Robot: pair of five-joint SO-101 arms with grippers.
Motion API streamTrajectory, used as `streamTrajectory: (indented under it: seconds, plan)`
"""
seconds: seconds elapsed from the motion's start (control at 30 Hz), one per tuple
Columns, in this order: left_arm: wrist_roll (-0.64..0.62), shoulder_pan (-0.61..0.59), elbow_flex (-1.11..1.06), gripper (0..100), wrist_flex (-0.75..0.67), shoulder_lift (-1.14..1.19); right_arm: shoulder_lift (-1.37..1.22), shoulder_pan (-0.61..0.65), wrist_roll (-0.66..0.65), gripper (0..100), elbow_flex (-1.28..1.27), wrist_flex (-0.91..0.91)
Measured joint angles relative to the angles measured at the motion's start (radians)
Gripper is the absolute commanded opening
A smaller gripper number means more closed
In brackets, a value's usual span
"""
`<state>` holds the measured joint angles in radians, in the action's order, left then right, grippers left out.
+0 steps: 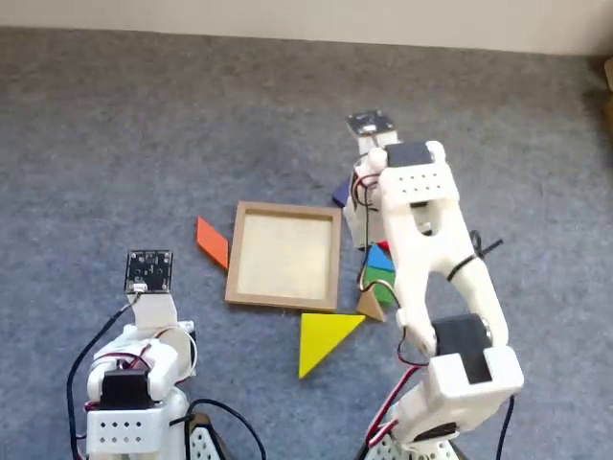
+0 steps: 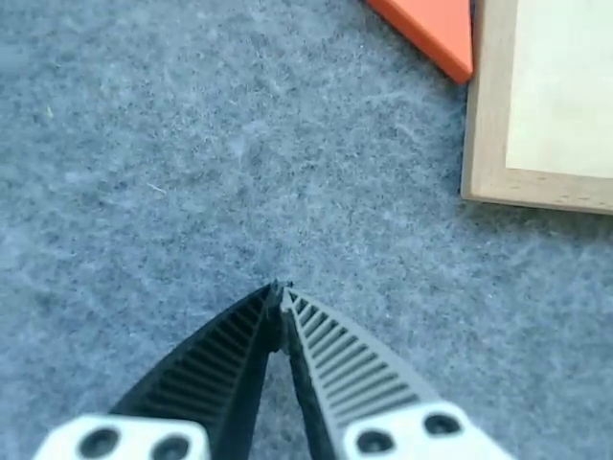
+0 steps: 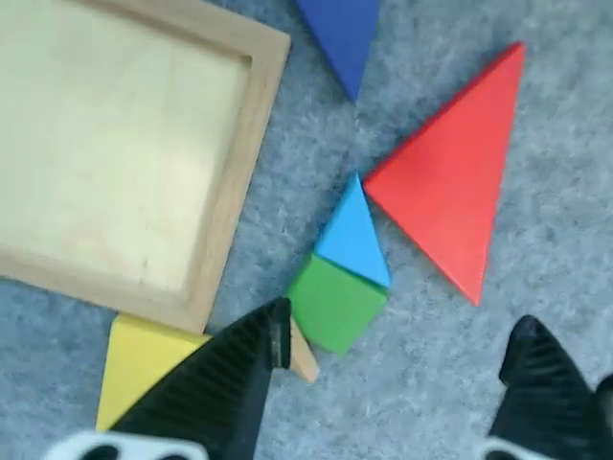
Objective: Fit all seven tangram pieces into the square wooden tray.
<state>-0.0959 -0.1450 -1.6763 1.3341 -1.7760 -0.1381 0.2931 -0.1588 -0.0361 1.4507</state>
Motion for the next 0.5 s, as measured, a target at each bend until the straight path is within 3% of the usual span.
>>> streamTrajectory:
  seconds: [0.5]
  plan:
    - [0.000,0.000,0.000,1,0.000,0.000,-0.207,-0.078,-0.006,34.0,0.002,-0.201]
